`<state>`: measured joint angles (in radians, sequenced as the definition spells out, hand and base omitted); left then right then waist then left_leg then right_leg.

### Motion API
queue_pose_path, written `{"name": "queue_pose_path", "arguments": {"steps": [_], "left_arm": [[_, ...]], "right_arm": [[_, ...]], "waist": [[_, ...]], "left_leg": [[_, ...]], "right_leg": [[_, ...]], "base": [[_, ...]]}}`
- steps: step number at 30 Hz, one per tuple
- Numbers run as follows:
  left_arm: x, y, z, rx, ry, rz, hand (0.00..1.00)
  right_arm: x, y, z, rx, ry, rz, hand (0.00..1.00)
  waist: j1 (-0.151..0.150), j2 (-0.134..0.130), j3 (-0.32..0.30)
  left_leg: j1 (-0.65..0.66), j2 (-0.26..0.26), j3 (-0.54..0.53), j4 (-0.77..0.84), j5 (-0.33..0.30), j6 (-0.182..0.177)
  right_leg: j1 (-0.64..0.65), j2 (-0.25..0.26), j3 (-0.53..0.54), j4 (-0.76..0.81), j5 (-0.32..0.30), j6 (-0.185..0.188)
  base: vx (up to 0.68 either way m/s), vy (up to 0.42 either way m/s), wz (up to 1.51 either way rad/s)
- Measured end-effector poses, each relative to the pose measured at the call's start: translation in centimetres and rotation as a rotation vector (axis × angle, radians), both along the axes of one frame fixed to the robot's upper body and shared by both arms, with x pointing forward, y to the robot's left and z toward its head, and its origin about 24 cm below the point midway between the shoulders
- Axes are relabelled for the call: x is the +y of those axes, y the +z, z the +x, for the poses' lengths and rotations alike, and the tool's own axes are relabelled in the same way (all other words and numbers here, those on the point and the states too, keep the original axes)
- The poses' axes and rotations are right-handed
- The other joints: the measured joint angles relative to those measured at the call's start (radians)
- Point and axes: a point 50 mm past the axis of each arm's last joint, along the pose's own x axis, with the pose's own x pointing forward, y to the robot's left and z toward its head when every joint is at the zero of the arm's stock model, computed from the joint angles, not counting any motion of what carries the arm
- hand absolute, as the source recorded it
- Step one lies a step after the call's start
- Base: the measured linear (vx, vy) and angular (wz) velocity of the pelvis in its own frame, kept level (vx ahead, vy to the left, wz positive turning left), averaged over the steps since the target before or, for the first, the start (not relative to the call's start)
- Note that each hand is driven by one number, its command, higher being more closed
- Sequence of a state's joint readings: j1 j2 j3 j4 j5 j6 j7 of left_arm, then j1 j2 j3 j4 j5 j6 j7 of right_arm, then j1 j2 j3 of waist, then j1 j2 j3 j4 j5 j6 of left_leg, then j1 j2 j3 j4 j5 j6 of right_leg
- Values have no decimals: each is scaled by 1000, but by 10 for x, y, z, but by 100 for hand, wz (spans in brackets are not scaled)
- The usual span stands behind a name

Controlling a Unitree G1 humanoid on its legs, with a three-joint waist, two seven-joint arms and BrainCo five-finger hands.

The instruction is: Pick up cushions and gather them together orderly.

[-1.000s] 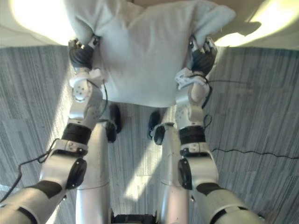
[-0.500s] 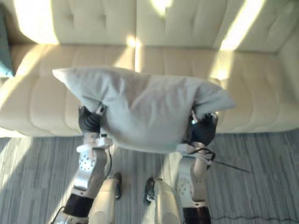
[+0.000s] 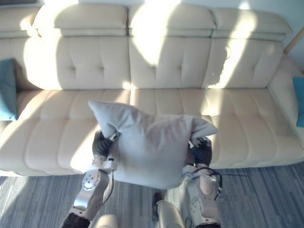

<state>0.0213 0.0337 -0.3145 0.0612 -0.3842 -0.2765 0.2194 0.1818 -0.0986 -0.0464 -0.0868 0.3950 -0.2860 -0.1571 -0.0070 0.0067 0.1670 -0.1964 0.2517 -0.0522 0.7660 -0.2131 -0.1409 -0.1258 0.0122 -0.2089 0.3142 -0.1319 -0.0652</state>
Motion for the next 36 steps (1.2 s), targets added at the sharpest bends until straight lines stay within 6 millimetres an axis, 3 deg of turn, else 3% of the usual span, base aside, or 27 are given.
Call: {"name": "queue_pose_path", "arguments": {"steps": [1, 3, 5, 6, 7, 8, 10, 12, 19, 22, 26, 28, 29, 31, 32, 33, 34, 35, 36], "left_arm": [[0, -1, -1, 3, -3, -5, 100], [-3, -1, -2, 4, -8, -30, 100], [-6, 0, -3, -2, -31, -30, 100], [-9, 0, -4, -3, -42, -31, 100], [-11, 0, -4, -4, -58, -24, 100], [-11, -1, -5, -1, -61, -17, 100], [-9, -2, -5, 4, -64, -8, 100], [-8, -4, -5, 7, -67, 3, 100], [0, -7, -6, 9, -86, 70, 100], [4, 3, 3, -38, -92, 122, 100], [9, 49, 41, -209, -21, 173, 100], [18, 87, 71, -316, 67, 206, 100], [20, 96, 78, -337, 93, 213, 100], [30, 137, 105, -420, 186, 244, 100], [32, 147, 110, -441, 206, 249, 100], [38, 177, 121, -505, 253, 259, 100], [43, 203, 128, -555, 293, 269, 100], [45, 213, 131, -571, 311, 272, 100], [50, 236, 136, -606, 351, 285, 100]], "right_arm": [[0, 4, -1, -17, 0, -1, 100], [-2, 18, -4, -87, -11, -9, 100], [-7, 19, -4, -93, -36, -12, 100], [-11, 16, -3, -84, -51, -15, 100], [-16, 11, -1, -61, -74, -11, 100], [-15, 6, 0, -40, -78, 0, 100], [-12, -5, -1, 5, -86, 31, 100], [-11, -7, -1, 16, -85, 37, 100], [-7, -9, 12, 44, -74, -26, 100], [-6, 0, 36, 24, -65, -81, 100], [4, 52, 90, -124, -50, -155, 100], [12, 95, 122, -221, -49, -239, 100], [13, 106, 128, -241, -56, -249, 100], [19, 156, 152, -328, -90, -313, 100], [19, 169, 156, -350, -98, -325, 100], [21, 206, 164, -421, -125, -359, 100], [24, 241, 168, -481, -147, -363, 100], [27, 253, 169, -504, -155, -358, 100], [32, 282, 168, -558, -170, -343, 100]], "waist": [[5, -2, -6], [13, 5, -30], [14, 9, -53], [13, 19, -64], [14, 28, -72], [14, 18, -72], [13, -16, -90], [14, -24, -93], [13, -25, -95], [9, -26, -90], [15, -20, 0], [21, -15, 37], [24, -15, 61], [29, -10, 108], [31, -8, 116], [31, -5, 147], [34, -1, 178], [35, 0, 188], [35, 4, 215]], "left_leg": [[-17, 10, 32, 32, -1, 6], [-56, 22, 108, -4, -28, 51], [-37, -10, 115, -193, -23, 63], [-19, -26, 111, -297, 9, 78], [2, -46, 96, -372, 47, 57], [13, -52, 105, -388, 62, 37], [30, -96, 124, -457, 92, 48], [56, -129, 143, -526, 122, 60], [126, -169, 206, -658, 169, 86], [69, -173, 213, -656, 180, 91], [-56, -165, 224, -609, 193, 98], [-155, -160, 223, -584, 212, 103], [-157, -160, 223, -584, 215, 103], [-215, -162, 210, -578, 232, 107], [-231, -163, 207, -578, 238, 108], [-264, -165, 202, -582, 255, 109], [-290, -167, 199, -584, 267, 109], [-298, -167, 198, -588, 273, 110], [-311, -171, 193, -601, 287, 111]], "right_leg": [[21, 0, -1, -13, -3, -4], [70, -1, -7, -62, -4, -7], [82, -8, -17, -85, -4, -6], [84, -6, -19, -88, -7, 4], [82, -1, -10, -77, -14, 18], [83, -10, -4, -68, -15, 25], [61, -47, 24, -63, -11, 52], [58, -68, 47, -86, 4, 75], [82, -94, 111, -167, 49, 103], [21, -93, 121, -184, 73, 102], [-88, -85, 133, -188, 119, 97], [-177, -81, 135, -187, 148, 96], [-180, -81, 135, -185, 151, 96], [-240, -83, 126, -164, 155, 95], [-256, -84, 123, -160, 157, 94], [-293, -86, 117, -152, 164, 91], [-322, -88, 115, -143, 167, 90], [-332, -88, 115, -143, 170, 90], [-351, -91, 114, -142, 175, 91]], "base": [[213, -127, 14], [168, -58, 10], [78, 58, 14], [58, 137, 4], [46, 122, -4], [67, 135, -7], [55, 145, -6], [29, 146, -11], [7, 81, -20], [-3, 33, -10], [-79, 19, -10], [-116, 15, -4], [-89, 4, 2], [-113, 3, 11], [-118, 1, 16], [-90, -2, 12], [-112, -1, 9], [-74, -3, 4], [-52, 1, 7]]}}
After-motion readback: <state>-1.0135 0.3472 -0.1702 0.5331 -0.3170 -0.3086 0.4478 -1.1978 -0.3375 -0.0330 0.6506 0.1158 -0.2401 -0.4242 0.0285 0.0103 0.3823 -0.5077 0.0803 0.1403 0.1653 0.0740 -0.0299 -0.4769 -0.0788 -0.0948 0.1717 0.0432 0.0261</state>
